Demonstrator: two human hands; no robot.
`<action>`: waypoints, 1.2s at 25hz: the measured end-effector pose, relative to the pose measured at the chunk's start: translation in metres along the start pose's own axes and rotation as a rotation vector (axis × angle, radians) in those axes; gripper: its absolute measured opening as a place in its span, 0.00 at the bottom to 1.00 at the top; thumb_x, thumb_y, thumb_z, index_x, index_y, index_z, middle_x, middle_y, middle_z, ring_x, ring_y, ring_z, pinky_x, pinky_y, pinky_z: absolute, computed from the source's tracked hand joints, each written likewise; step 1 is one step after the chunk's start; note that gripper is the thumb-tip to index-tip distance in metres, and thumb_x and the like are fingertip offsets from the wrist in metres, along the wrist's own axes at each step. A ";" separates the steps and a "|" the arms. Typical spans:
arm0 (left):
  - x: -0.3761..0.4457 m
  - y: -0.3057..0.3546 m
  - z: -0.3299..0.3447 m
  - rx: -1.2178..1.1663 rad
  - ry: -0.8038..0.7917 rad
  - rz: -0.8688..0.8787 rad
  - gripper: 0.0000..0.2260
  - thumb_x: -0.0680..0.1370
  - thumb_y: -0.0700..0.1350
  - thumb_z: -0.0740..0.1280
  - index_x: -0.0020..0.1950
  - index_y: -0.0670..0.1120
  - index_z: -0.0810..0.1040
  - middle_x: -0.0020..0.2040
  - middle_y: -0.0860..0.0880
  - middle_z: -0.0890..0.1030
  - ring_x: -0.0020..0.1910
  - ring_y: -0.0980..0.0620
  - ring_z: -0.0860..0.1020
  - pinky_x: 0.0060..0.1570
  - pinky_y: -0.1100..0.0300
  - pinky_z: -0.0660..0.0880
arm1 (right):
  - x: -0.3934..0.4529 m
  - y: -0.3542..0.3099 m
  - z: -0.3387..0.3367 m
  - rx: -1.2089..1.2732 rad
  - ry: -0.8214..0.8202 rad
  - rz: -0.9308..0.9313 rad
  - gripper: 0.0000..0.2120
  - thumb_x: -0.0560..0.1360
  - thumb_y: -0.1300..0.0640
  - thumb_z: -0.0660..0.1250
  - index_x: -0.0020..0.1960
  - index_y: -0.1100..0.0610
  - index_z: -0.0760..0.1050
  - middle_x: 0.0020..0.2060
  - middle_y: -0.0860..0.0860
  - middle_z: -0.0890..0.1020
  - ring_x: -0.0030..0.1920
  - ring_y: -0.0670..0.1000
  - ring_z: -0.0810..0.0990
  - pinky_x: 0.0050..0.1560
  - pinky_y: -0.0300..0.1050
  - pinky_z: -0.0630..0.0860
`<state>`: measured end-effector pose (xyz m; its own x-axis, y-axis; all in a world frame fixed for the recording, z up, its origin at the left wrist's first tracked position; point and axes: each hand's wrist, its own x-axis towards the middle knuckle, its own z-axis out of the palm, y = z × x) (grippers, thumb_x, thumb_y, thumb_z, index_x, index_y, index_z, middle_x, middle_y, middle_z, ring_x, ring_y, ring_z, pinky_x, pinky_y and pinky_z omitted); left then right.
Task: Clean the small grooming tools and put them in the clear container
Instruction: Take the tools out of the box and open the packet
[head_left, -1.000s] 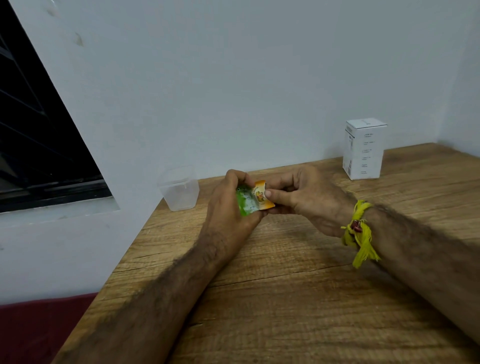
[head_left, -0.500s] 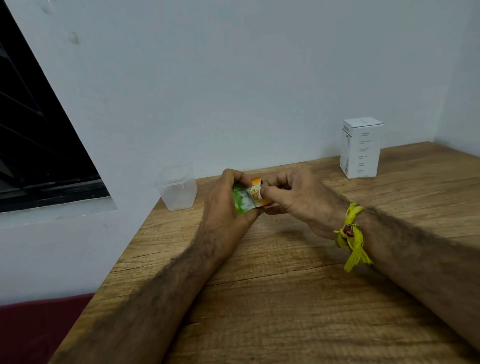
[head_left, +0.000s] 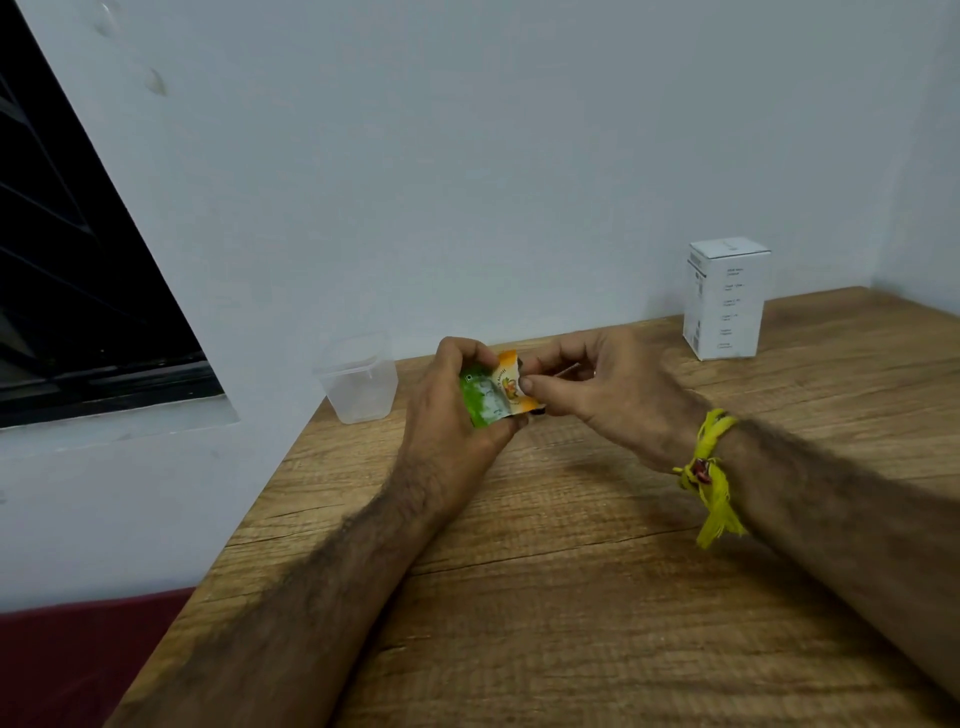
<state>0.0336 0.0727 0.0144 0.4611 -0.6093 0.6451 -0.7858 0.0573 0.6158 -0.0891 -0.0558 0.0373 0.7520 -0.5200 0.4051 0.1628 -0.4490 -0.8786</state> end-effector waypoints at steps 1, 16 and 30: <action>0.000 0.000 0.001 0.021 -0.013 0.013 0.24 0.69 0.45 0.81 0.56 0.52 0.70 0.53 0.52 0.79 0.53 0.52 0.80 0.48 0.49 0.81 | -0.001 0.001 0.002 -0.013 0.026 -0.034 0.06 0.72 0.65 0.75 0.48 0.59 0.86 0.41 0.54 0.87 0.43 0.54 0.87 0.47 0.51 0.84; -0.002 0.007 0.006 0.042 -0.021 -0.032 0.25 0.67 0.44 0.82 0.57 0.51 0.72 0.52 0.55 0.79 0.53 0.57 0.80 0.52 0.52 0.80 | -0.001 0.008 0.002 -0.042 0.092 -0.089 0.03 0.71 0.65 0.76 0.45 0.62 0.84 0.38 0.56 0.86 0.41 0.56 0.86 0.43 0.50 0.84; 0.000 0.002 0.003 -0.074 -0.167 -0.242 0.24 0.67 0.63 0.75 0.56 0.49 0.81 0.44 0.54 0.84 0.43 0.62 0.82 0.48 0.58 0.81 | 0.007 0.006 -0.005 0.473 0.150 0.213 0.09 0.73 0.67 0.73 0.54 0.65 0.81 0.40 0.58 0.86 0.38 0.52 0.85 0.40 0.43 0.82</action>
<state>0.0313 0.0707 0.0144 0.5525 -0.7334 0.3960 -0.6264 -0.0520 0.7777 -0.0859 -0.0660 0.0364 0.7060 -0.6772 0.2071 0.3127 0.0357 -0.9492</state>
